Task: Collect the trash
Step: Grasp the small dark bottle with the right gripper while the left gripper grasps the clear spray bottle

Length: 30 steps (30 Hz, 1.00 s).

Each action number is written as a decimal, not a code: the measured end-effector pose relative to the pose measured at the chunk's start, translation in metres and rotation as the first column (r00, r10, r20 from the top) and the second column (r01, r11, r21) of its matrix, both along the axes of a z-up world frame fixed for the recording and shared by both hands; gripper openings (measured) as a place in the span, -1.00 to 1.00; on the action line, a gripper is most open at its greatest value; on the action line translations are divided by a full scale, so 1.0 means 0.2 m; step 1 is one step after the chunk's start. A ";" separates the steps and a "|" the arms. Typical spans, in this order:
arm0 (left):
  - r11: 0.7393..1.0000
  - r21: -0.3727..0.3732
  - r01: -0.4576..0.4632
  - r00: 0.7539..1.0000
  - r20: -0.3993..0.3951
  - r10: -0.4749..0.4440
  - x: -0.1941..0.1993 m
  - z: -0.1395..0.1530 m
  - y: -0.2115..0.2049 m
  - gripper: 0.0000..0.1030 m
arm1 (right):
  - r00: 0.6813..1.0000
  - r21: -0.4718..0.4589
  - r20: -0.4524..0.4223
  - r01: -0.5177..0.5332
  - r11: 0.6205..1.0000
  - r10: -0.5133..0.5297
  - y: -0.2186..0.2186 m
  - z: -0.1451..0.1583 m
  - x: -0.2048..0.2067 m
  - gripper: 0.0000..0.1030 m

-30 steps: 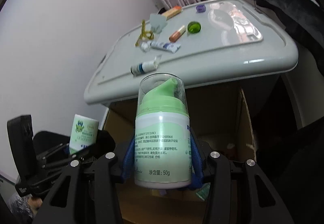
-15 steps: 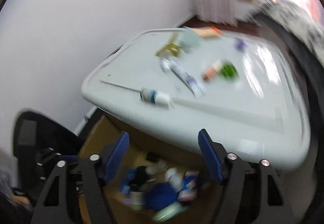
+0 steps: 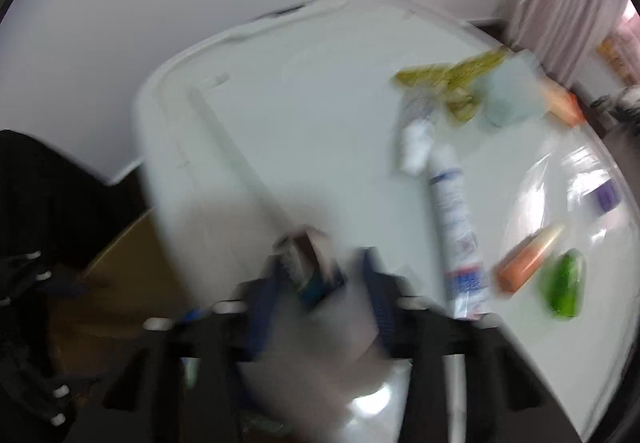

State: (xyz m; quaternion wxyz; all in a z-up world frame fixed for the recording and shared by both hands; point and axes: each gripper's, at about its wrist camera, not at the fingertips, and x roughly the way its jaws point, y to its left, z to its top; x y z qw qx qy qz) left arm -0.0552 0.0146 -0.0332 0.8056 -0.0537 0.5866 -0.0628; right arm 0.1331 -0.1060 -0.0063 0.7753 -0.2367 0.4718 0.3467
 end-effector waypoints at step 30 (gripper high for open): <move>0.943 0.067 -0.327 0.945 0.044 0.325 1.60 0.13 -0.19 0.63 | 0.850 0.525 -0.204 0.514 0.679 -0.486 -0.81 0.46 0.01 -0.55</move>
